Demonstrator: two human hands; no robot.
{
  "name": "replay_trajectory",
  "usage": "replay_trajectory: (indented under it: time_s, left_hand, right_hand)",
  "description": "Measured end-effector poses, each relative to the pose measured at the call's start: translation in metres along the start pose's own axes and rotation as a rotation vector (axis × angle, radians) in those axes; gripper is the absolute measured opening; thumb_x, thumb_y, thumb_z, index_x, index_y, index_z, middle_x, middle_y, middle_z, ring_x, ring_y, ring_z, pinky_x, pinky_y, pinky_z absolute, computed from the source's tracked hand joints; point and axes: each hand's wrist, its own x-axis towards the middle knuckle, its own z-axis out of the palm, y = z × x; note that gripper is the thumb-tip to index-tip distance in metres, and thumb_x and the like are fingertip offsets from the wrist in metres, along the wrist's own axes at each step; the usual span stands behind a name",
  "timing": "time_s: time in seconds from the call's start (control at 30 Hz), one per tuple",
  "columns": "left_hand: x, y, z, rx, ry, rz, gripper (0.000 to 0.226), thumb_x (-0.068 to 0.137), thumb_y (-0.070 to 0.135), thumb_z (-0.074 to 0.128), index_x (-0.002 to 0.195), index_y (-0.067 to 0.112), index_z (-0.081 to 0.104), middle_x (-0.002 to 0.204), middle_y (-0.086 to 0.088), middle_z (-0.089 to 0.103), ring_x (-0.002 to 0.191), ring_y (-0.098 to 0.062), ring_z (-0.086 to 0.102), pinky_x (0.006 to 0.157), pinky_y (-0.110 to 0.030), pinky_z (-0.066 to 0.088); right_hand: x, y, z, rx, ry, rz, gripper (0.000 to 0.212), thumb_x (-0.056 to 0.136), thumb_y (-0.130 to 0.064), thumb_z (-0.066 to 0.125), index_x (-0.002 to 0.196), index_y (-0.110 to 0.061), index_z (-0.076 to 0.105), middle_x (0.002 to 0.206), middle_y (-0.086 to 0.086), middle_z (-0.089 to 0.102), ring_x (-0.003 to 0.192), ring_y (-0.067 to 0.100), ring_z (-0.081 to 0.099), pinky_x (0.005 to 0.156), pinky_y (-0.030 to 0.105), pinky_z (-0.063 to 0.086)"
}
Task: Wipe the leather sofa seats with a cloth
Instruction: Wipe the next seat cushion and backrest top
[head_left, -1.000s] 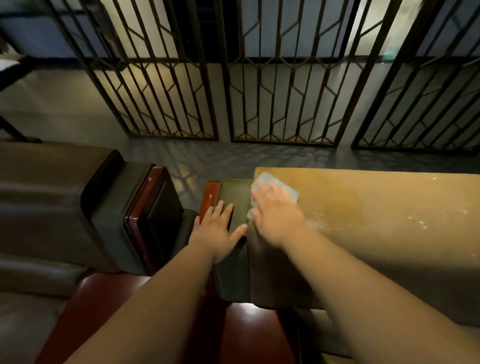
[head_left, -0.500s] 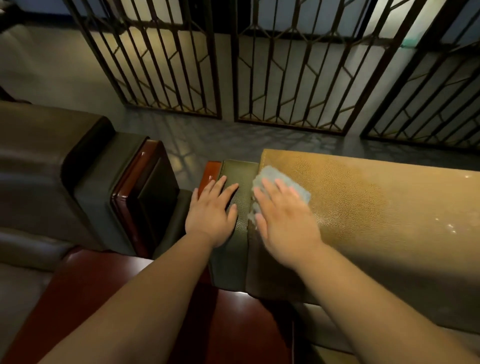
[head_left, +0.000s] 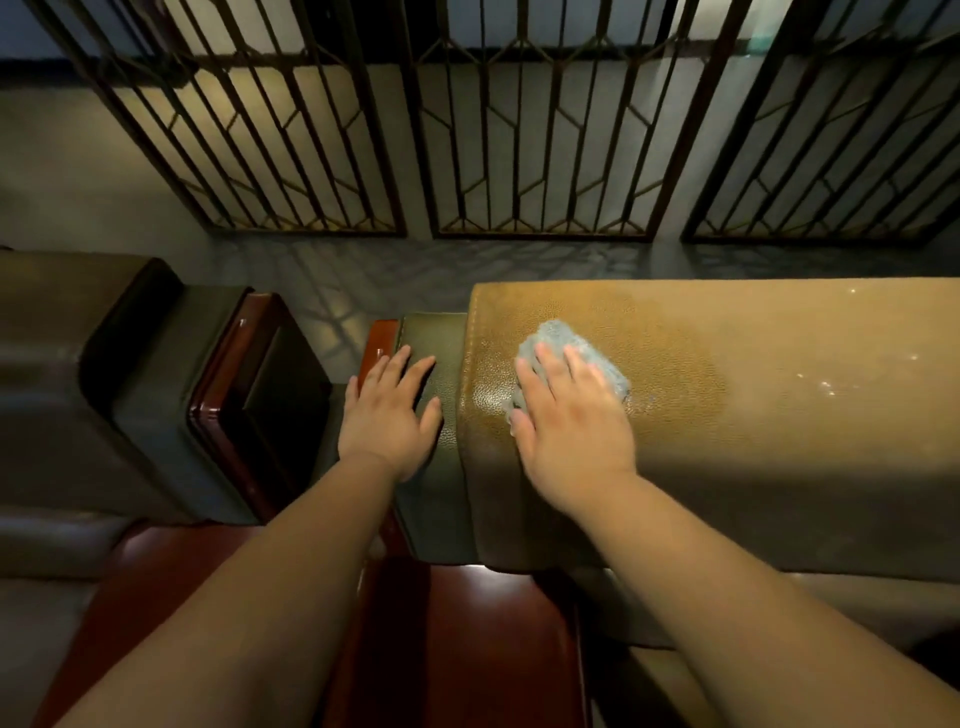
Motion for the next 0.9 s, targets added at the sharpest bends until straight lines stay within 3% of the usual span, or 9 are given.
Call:
replay_trajectory:
  time_s: [0.1,0.17,0.3,0.4,0.5,0.6,0.73,0.8,0.9]
  left_hand:
    - [0.002,0.006,-0.011,-0.065,-0.100,-0.057,0.058,0.104,0.053,0.040,0.160,0.042,0.032,0.174,0.008,0.019,0.161,-0.020,0.011,0.130,-0.056,0.008]
    - [0.011,0.021,-0.030,-0.173,-0.114,-0.133,0.052,0.105,0.049,0.042,0.155,0.036,0.044,0.168,0.002,0.036,0.156,-0.023,0.028,0.129,-0.057,0.014]
    - [0.018,0.086,-0.061,-0.173,0.144,0.059,0.051,0.103,0.047,0.045,0.146,0.021,0.055,0.154,-0.005,0.051,0.141,-0.026,0.048,0.120,-0.047,0.036]
    - [0.027,0.162,-0.052,-0.138,0.064,0.287,0.053,0.104,0.047,0.046,0.150,0.021,0.053,0.159,-0.004,0.047,0.147,-0.023,0.041,0.123,-0.045,0.033]
    - [0.034,0.215,-0.024,-0.138,0.054,0.275,0.060,0.098,0.050,0.035,0.150,0.027,0.053,0.163,0.000,0.045,0.153,-0.019,0.034,0.126,-0.049,0.025]
    - [0.036,0.220,-0.002,-0.032,0.142,0.214,0.060,0.098,0.045,0.033,0.154,0.032,0.049,0.166,0.003,0.041,0.156,-0.020,0.030,0.127,-0.049,0.022]
    - [0.038,0.219,0.004,0.011,0.192,0.217,0.061,0.099,0.045,0.035,0.156,0.030,0.047,0.166,0.001,0.040,0.155,-0.021,0.031,0.129,-0.047,0.020]
    - [0.040,0.220,0.006,0.005,0.207,0.210,0.063,0.097,0.046,0.034,0.155,0.029,0.050,0.165,0.000,0.042,0.155,-0.022,0.032,0.129,-0.047,0.020]
    - [0.038,0.220,0.007,-0.011,0.213,0.205,0.064,0.095,0.047,0.033,0.153,0.028,0.052,0.164,-0.001,0.043,0.154,-0.023,0.033,0.129,-0.047,0.019]
  right_hand:
    - [-0.013,0.051,-0.021,-0.003,-0.093,-0.248,0.064,0.100,-0.053,0.041,0.157,-0.024,0.041,0.165,0.004,0.037,0.152,0.030,0.034,0.122,0.049,0.032]
    - [-0.028,0.106,-0.036,-0.023,-0.151,-0.271,0.065,0.098,-0.054,0.044,0.157,-0.026,0.040,0.166,0.002,0.036,0.153,0.026,0.033,0.125,0.045,0.028]
    - [-0.051,0.189,-0.056,-0.017,-0.053,0.128,0.069,0.101,-0.055,0.026,0.157,-0.017,0.042,0.164,0.009,0.039,0.154,0.027,0.032,0.127,0.044,0.023]
    - [-0.047,0.150,-0.042,0.028,0.031,0.352,0.070,0.100,-0.049,0.021,0.153,-0.011,0.048,0.161,0.016,0.043,0.149,0.037,0.037,0.124,0.053,0.026]
    - [-0.050,0.099,-0.026,0.039,-0.021,0.085,0.068,0.098,-0.047,0.029,0.157,-0.014,0.040,0.166,0.010,0.034,0.153,0.032,0.032,0.124,0.051,0.027]
    - [-0.053,0.156,-0.036,0.035,-0.019,-0.085,0.065,0.098,-0.046,0.036,0.157,-0.021,0.039,0.166,0.004,0.036,0.153,0.025,0.033,0.125,0.044,0.027]
    - [-0.068,0.271,-0.052,0.008,0.040,0.405,0.066,0.098,-0.044,0.026,0.153,-0.014,0.048,0.160,0.011,0.045,0.152,0.028,0.036,0.127,0.040,0.020]
    - [-0.059,0.264,-0.050,0.058,0.072,0.584,0.070,0.098,-0.046,0.022,0.153,-0.011,0.047,0.162,0.014,0.042,0.152,0.034,0.033,0.127,0.047,0.023]
    - [-0.046,0.175,-0.031,0.039,0.084,0.337,0.066,0.099,-0.044,0.033,0.157,-0.013,0.041,0.163,0.015,0.039,0.150,0.038,0.034,0.124,0.051,0.027]
